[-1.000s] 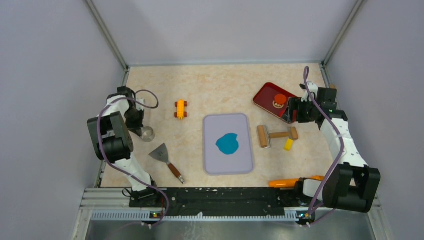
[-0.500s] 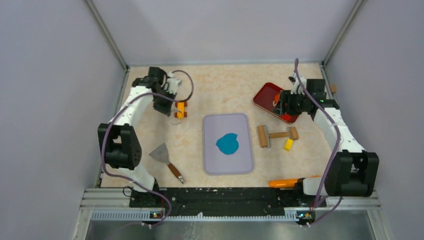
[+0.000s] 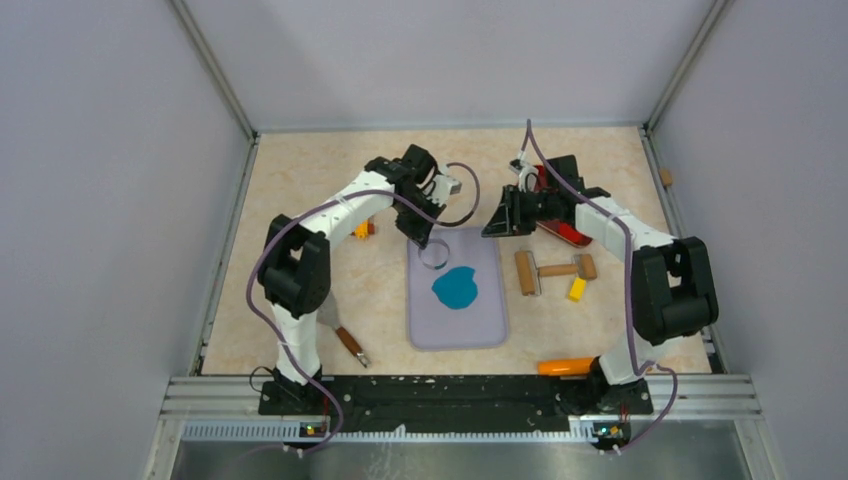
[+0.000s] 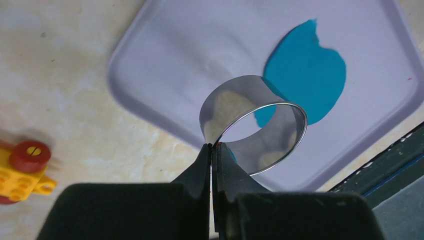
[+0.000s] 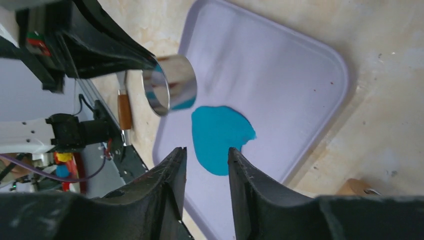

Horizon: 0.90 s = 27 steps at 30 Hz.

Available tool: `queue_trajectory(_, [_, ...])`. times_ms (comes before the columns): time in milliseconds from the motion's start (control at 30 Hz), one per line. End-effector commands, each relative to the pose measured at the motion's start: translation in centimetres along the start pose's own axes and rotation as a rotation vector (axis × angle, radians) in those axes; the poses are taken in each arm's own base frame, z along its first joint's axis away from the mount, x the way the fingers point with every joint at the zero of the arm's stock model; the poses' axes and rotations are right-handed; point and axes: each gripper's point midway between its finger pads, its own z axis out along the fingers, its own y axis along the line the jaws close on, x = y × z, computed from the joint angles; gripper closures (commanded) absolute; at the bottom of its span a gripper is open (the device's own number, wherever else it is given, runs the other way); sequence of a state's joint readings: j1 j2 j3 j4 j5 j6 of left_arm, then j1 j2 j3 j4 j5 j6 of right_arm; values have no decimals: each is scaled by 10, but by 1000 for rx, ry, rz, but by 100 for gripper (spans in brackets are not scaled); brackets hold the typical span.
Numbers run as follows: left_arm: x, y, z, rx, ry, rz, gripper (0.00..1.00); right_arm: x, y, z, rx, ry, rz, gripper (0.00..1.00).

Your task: Roll out the dumpling wrappers from the dough

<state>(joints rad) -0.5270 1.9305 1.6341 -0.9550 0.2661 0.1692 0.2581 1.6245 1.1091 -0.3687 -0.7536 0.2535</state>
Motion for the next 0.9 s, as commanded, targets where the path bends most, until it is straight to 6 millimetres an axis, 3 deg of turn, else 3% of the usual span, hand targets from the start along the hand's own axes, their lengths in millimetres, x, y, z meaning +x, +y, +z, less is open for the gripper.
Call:
queue_trajectory(0, [-25, -22, 1, 23, -51, -42, 100, -21, 18, 9, -103, -33, 34, 58])
queue_trajectory(133, [-32, -41, 6, 25, -59, -53, 100, -15, 15, 21, -111, -13, 97, 53])
queue_trajectory(200, [-28, -46, 9, 19, -47, -49, 100, -8, 21, 28, -139, 10, 117, 53])
queue_trajectory(333, [-23, -53, 9, 32, -35, -76, 100, 8, 30, 35, -183, 66, 129, 43])
queue_trajectory(433, [-21, -59, 10, 58, -28, -82, 100, 21, 33, 38, -208, 105, 134, 53])
queue_trajectory(633, [-21, -69, 4, 88, -41, -73, 100, 34, 27, 40, -187, 129, 157, 64])
queue_trajectory(867, [-11, -81, 9, 116, -16, -67, 100, 54, 35, 40, -230, 176, 155, 68])
